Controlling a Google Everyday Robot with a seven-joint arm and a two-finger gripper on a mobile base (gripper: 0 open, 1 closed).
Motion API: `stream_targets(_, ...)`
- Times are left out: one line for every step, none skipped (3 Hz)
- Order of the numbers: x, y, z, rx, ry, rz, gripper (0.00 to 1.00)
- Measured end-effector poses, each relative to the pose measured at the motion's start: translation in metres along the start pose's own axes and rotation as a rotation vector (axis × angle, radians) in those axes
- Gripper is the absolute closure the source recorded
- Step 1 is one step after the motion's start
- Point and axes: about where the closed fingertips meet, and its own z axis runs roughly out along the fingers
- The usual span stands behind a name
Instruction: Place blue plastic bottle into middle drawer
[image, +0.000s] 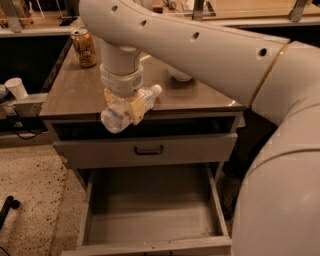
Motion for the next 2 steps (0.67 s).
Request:
stream_targets(-0.001, 0.001, 0.0, 0.0, -0.002, 0.01, 1.0)
stream_targets(-0.008, 0.017, 0.002, 0.002, -0.022, 0.139, 1.0)
